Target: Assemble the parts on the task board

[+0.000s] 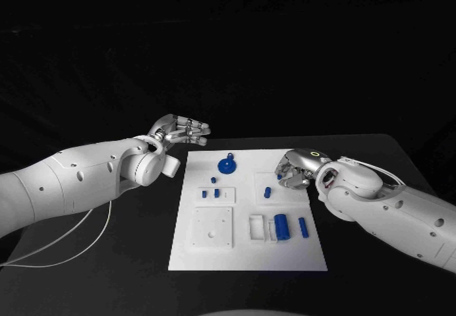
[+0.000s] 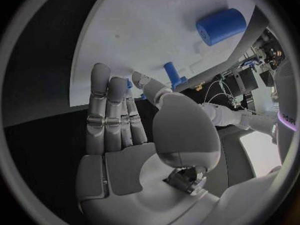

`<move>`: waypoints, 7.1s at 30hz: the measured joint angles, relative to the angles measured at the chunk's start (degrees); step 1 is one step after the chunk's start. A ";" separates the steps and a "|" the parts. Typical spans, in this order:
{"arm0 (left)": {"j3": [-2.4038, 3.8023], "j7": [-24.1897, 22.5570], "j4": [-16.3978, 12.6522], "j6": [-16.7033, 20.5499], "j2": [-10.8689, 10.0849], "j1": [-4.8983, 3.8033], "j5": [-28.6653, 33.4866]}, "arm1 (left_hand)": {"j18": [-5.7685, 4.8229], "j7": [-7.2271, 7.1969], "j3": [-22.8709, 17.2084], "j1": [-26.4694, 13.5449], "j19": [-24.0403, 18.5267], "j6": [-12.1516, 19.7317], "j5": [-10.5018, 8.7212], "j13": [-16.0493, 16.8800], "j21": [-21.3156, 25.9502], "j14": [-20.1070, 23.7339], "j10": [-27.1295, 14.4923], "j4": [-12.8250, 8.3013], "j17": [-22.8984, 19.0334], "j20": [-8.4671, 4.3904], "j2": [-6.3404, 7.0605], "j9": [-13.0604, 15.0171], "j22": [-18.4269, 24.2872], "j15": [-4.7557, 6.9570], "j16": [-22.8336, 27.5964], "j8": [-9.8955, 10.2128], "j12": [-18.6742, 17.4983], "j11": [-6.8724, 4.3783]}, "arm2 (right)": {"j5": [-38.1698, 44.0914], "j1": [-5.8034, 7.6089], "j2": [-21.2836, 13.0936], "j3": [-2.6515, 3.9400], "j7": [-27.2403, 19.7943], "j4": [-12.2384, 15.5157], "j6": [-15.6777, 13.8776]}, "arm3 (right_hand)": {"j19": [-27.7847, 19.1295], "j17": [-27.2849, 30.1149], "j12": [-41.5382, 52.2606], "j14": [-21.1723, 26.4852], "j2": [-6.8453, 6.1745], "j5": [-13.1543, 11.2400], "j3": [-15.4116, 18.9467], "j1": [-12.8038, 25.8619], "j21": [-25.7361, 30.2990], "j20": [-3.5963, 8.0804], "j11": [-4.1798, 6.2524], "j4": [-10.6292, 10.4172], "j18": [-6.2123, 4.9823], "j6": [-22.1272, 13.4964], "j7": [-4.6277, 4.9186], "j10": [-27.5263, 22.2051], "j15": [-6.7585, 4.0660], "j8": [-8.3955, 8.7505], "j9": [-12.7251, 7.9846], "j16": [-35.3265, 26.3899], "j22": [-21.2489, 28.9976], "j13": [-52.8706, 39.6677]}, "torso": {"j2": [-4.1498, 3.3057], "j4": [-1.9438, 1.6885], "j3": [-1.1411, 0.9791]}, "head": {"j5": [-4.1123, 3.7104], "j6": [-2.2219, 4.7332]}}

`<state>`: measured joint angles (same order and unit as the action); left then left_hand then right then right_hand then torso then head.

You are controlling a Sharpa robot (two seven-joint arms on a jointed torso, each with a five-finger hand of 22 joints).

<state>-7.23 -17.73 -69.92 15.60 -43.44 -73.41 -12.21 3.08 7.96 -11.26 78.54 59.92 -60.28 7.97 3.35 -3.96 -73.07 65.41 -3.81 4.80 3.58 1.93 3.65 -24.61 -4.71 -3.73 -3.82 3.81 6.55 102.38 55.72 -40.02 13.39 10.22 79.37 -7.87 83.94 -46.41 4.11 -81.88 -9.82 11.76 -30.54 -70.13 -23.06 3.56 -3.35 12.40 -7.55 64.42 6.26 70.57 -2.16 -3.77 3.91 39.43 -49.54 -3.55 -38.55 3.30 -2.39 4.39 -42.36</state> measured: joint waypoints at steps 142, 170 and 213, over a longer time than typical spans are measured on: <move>-0.01 -0.79 4.05 0.02 3.08 0.02 0.23 | 0.00 -0.20 2.13 0.02 1.42 0.20 0.00 -0.01 -0.45 1.63 -0.41 0.71 -0.23 0.20 -0.43 -0.01 8.83 -0.41 0.00 0.00 0.00 0.41 | 4.41 -7.85 8.01 -4.47 -0.85 11.58 -6.09 | -0.01 -1.70 -0.45 -1.50 2.96 -9.11 -10.42 -1.61 -2.43 1.41 2.25 0.81 1.36 7.95 -1.94 7.75 -1.68 0.29 0.47 0.16 -8.47 -0.13 | 0.14 0.00 0.11 | 8.98 -3.41; -0.01 -0.64 4.38 -0.32 3.23 0.06 0.23 | 0.00 0.01 2.76 0.02 1.63 0.41 0.00 -0.01 -0.45 2.05 -0.63 0.86 -0.28 0.41 -0.43 -0.01 9.56 -0.82 0.00 0.00 0.00 0.62 | 7.27 -8.27 6.84 -4.52 2.65 13.46 -7.05 | -0.01 -1.69 -0.50 -1.51 3.02 -9.16 -11.15 -1.68 -2.90 1.40 2.24 1.19 1.34 8.22 -1.96 7.72 -1.67 0.28 0.51 0.16 -9.79 -0.09 | 0.13 -0.02 0.11 | 8.83 -2.92; -0.01 -0.18 4.40 -0.76 3.39 0.10 0.23 | 0.00 0.01 3.24 0.02 1.63 0.41 0.00 -0.01 -0.45 2.47 -0.83 1.02 -0.27 0.41 -0.43 -0.01 10.61 -0.82 0.00 0.00 0.00 0.42 | 9.66 -8.09 8.92 -4.42 4.52 12.56 -2.65 | 0.01 -1.19 -0.48 -1.47 2.46 -6.83 -10.32 -1.12 -1.50 1.65 1.89 1.07 1.33 7.28 -1.45 6.98 -1.62 0.28 0.47 0.38 -10.12 -0.18 | 0.15 -0.03 0.22 | 8.75 -3.25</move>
<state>-7.24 -17.91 -65.52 14.85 -40.05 -73.31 -11.97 3.07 7.97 -8.02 78.56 61.55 -59.87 7.97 3.34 -4.42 -70.60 64.58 -2.78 4.53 3.99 1.50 3.64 -14.00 -5.54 -3.73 -3.82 3.82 6.97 112.04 47.63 -31.10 8.97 14.74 91.93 -10.52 83.94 -47.60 3.63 -83.34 -7.35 4.93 -40.86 -71.25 -24.56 5.21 -1.46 13.47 -6.22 71.70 4.81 77.55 -3.78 -3.49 4.37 39.81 -59.66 -3.73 -38.40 3.27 -2.17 13.14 -45.62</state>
